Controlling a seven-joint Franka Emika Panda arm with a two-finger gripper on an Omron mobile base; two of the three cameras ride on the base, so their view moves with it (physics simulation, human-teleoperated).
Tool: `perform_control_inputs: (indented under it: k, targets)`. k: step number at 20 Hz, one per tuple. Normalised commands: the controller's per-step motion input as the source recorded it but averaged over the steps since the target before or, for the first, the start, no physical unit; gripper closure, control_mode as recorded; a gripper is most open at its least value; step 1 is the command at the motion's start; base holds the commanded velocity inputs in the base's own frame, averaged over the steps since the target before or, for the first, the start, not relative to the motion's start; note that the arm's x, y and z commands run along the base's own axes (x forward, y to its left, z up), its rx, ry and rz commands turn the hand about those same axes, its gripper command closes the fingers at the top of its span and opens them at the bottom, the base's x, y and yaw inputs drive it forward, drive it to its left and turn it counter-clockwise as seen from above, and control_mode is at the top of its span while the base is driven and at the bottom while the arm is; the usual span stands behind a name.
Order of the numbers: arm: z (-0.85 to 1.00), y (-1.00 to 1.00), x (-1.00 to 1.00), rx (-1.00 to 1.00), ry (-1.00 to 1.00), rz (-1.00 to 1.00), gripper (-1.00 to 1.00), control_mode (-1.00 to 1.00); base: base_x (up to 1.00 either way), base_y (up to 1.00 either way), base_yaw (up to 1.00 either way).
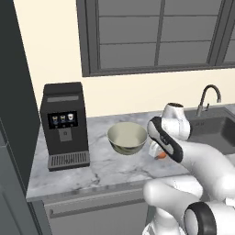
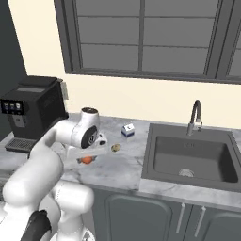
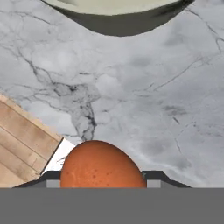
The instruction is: Gather the eggs and milk located in the vicinity of the sink area and place them right next to the bowl.
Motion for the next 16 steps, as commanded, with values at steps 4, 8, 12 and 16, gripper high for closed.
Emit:
perform_control_inputs:
  k: [4, 8, 12, 16]
  targets:
    - [0.34, 0.58, -0.33, -0.02, -0.37, 0.00, 1.00, -1.00, 0.00, 0.00, 0.00]
    - [0.19, 0.47, -0.34, 0.00, -0.31, -0.22, 1.00, -1.00, 0.00, 0.00, 0.00]
    - [0.04, 0.58, -0.07, 0.00, -0.10, -0.37, 1.00, -1.00, 0.00, 0.00, 0.00]
    - [0.03, 0.71, 0.00, 0.00, 0.00, -0.40, 1.00, -1.00, 0.00, 0.00, 0.00]
